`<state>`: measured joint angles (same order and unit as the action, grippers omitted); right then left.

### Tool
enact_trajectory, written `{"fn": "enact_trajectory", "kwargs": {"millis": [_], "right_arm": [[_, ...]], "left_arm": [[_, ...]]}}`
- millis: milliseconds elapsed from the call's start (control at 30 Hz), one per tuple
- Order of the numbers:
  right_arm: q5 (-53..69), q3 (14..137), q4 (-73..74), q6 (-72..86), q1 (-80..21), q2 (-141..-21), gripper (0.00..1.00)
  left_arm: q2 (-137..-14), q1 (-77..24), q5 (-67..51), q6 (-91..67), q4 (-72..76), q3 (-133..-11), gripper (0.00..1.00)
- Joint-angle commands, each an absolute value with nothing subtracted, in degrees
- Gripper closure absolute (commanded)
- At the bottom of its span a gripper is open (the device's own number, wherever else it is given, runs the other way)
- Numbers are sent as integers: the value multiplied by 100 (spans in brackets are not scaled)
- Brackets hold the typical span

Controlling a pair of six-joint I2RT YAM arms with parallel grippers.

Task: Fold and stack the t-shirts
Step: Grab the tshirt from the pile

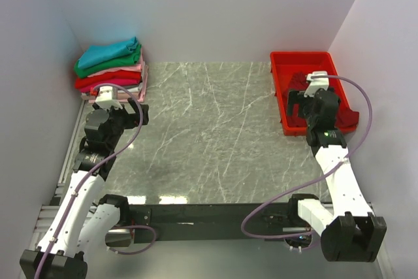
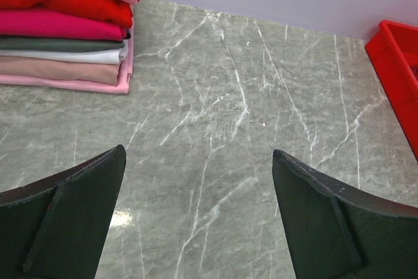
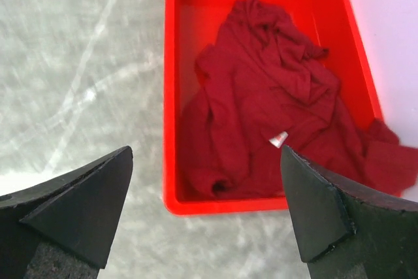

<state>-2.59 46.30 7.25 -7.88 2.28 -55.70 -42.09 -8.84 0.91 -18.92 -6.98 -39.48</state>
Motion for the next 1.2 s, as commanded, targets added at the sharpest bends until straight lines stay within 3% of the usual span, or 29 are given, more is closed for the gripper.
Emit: {"fn": "enact_trajectory", "kwargs": {"millis": [0,100,333,567,867,933,1033,1067,1133,1167], "right_arm": [[-18,5375,1158,-1739,167,-5957,0],[367,6123,2186,-2100,245,-6652,0],[1371,7329,2680,-1740,967,-8348,0],[932,8454,3225,-1643,1046,-10183,4],[246,9808,3849,-1591,1046,-11995,21],[281,9966,3920,-1582,1046,-12163,33],[342,10055,3982,-1591,1046,-12305,65],[360,10002,3921,-1608,1037,-12165,90],[413,9730,3737,-1661,1028,-11893,100],[404,9512,3674,-1670,1020,-11509,100]], "left_arm": [[-4140,-905,-18,-1863,-606,-4201,1],[-4140,-905,-18,-1855,-615,-4201,1],[-4113,-905,-18,-1863,-633,-4219,1],[-4104,-905,-79,-1863,-624,-4219,1],[-4122,-905,-88,-1863,-624,-4210,1],[-4139,-914,-79,-1855,-615,-4219,1],[-4175,-914,-62,-1854,-624,-4210,1],[-4184,-914,-53,-1854,-641,-4210,1],[-4184,-914,-35,-1846,-650,-4227,1],[-4192,-914,-26,-1846,-650,-4228,1]]}}
